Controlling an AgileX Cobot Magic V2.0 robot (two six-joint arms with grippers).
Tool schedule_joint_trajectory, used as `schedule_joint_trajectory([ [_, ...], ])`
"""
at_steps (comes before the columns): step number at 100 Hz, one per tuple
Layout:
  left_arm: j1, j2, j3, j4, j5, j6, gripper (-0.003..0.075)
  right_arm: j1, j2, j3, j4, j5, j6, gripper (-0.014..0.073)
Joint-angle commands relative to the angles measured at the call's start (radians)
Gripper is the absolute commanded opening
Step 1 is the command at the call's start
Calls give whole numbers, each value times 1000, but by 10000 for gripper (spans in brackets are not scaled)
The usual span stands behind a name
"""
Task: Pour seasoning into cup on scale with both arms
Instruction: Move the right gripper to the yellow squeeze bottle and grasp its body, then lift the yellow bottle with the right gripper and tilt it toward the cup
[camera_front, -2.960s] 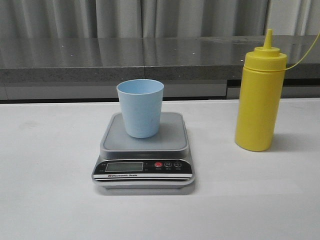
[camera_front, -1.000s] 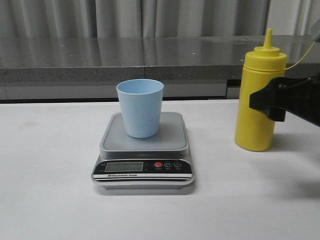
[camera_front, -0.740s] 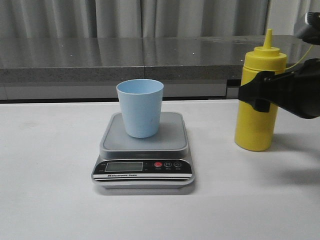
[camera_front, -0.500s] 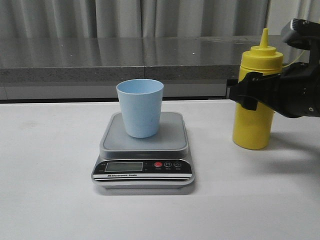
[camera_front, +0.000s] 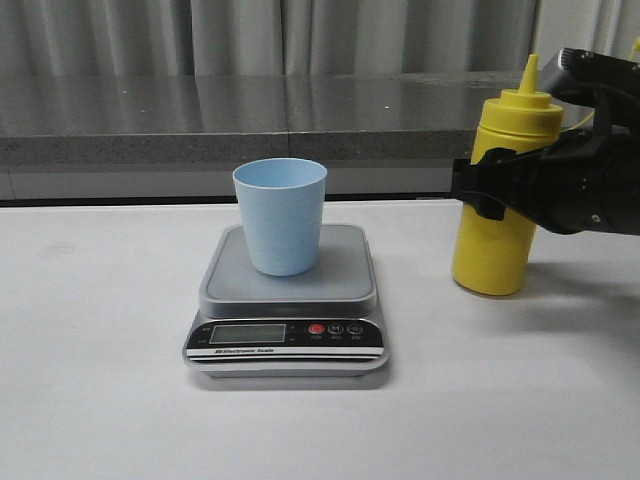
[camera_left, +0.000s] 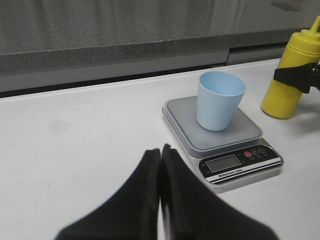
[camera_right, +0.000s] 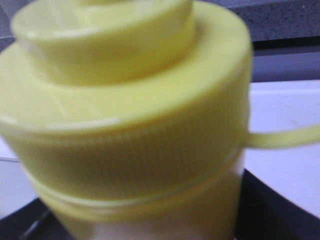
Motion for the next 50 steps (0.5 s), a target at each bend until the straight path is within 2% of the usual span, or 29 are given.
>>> schedule_joint_trajectory([
  [1, 0, 9, -26, -18, -71, -13, -20, -2, -38, -22, -4, -83, 0, 264],
  [11, 0, 9, -26, -18, -71, -13, -20, -2, -38, -22, -12, -82, -1, 89],
  [24, 0, 9, -26, -18, -71, -13, -20, -2, -46, -22, -22, -83, -4, -69],
  [39, 0, 9, -26, -18, -71, -13, -20, -2, -88, -22, -48, -48, -19, -58],
  [50, 0, 9, -26, -18, -71, -13, -20, -1, -144, -22, -96, 31, -94, -58],
])
